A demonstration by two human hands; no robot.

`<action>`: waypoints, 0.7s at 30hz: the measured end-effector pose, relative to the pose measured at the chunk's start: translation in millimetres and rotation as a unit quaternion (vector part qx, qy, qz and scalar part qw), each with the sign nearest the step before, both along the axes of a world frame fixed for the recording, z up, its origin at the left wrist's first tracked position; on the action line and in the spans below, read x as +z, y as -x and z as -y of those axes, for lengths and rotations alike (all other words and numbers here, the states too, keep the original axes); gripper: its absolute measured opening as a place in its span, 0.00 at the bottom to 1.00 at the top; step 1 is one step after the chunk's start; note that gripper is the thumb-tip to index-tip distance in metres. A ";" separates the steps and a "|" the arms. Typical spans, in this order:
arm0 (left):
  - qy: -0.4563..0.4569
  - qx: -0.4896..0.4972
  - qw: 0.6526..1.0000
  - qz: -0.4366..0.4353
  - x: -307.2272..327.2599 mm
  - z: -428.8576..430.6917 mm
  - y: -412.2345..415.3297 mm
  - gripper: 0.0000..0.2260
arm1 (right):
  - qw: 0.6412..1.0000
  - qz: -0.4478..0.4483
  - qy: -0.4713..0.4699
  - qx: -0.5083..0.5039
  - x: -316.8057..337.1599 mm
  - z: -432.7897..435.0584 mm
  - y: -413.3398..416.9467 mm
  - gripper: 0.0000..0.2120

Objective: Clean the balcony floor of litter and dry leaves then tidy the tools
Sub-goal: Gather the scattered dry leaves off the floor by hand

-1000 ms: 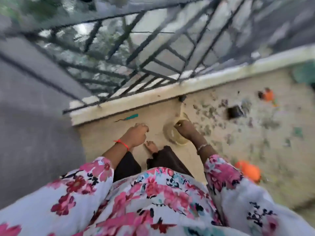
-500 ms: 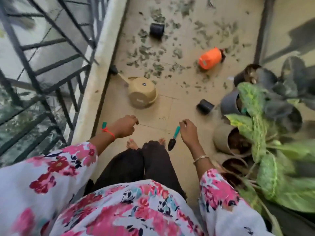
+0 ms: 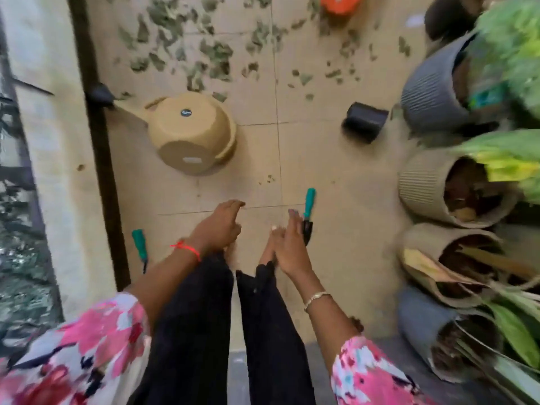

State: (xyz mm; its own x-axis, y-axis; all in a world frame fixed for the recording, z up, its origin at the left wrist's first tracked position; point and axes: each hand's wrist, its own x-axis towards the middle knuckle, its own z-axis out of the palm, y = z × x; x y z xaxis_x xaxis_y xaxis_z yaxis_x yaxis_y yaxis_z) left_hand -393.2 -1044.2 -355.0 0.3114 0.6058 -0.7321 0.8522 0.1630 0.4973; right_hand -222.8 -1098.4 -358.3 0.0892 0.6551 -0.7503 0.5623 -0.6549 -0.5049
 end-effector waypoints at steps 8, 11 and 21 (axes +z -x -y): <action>-0.004 -0.037 0.999 0.030 -287.9 -24.1 -8.5 0.32 | 0.987 0.109 -0.077 0.088 -308.9 -21.4 10.7 0.34; -0.085 0.037 0.991 0.096 -341.3 -24.8 -12.1 0.30 | 0.971 0.169 -0.160 0.051 -370.9 -39.2 11.1 0.41; -0.204 0.237 0.932 0.184 -402.2 -28.3 -20.9 0.16 | 0.894 0.209 -0.396 0.018 -428.5 -29.3 52.0 0.18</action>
